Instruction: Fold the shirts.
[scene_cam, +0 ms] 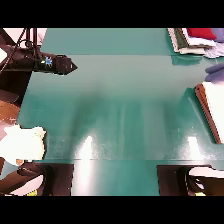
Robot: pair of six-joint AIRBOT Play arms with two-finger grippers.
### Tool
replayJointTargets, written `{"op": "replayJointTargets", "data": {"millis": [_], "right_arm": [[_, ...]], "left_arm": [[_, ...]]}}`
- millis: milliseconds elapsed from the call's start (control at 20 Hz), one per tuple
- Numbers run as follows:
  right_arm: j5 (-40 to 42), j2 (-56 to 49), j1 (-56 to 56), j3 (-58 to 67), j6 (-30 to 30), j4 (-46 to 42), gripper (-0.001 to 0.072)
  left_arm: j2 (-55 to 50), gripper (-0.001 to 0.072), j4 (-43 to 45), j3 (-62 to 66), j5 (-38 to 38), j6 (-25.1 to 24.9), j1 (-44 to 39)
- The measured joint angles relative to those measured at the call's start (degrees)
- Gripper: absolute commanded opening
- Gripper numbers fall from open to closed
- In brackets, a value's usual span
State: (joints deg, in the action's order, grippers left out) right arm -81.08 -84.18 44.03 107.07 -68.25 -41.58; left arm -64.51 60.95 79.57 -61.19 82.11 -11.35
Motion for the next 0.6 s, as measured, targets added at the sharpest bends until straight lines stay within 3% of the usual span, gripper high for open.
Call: {"op": "replayJointTargets", "data": {"millis": [300, 350, 450, 500, 600], "right_arm": [[-2.5, 9.3, 7.2, -16.9, -1.3, -11.8, 0.0034], [-2.8, 10.9, 8.5, -19.7, -1.8, -14.4, 0.0137], [-3.3, 13.5, 11.1, -24.4, -2.6, -19.1, 0.0445], [-3.5, 14.7, 12.4, -26.5, -3.0, -21.1, 0.0526], [-3.7, 16.5, 15.0, -29.5, -3.4, -23.7, 0.0527]], "left_arm": [[0.0, 0.0028, 0.1, 0.0, -1.0, -1.0, 0.0], [0.0, 0.0027, 0.1, 0.0, -1.1, -1.4, 0.0], [0.0, 0.0027, 0.1, 0.0, -1.4, -2.1, 0.0], [0.0, 0.0027, 0.1, 0.0, -1.4, -2.3, 0.0], [0.0, 0.0028, 0.1, 0.0, -1.9, -2.6, 0.0]]}}
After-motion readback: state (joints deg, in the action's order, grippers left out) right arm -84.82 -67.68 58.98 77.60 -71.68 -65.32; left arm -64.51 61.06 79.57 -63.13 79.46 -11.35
